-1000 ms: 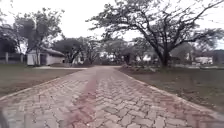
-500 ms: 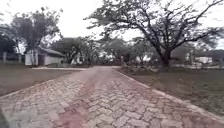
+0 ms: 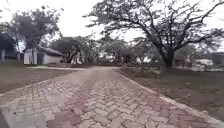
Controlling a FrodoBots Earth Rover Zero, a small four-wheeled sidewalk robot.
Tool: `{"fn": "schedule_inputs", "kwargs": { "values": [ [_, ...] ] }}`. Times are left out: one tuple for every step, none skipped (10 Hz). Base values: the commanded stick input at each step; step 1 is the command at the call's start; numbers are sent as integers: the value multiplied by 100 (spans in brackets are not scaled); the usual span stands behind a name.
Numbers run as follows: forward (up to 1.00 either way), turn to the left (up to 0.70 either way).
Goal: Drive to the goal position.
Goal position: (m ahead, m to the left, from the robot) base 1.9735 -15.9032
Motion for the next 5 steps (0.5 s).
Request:
{"fn": "schedule_inputs", "kwargs": {
  "values": [
    [70,0],
    [70,0],
    [70,0],
    [70,0],
    [70,0]
  ]
}}
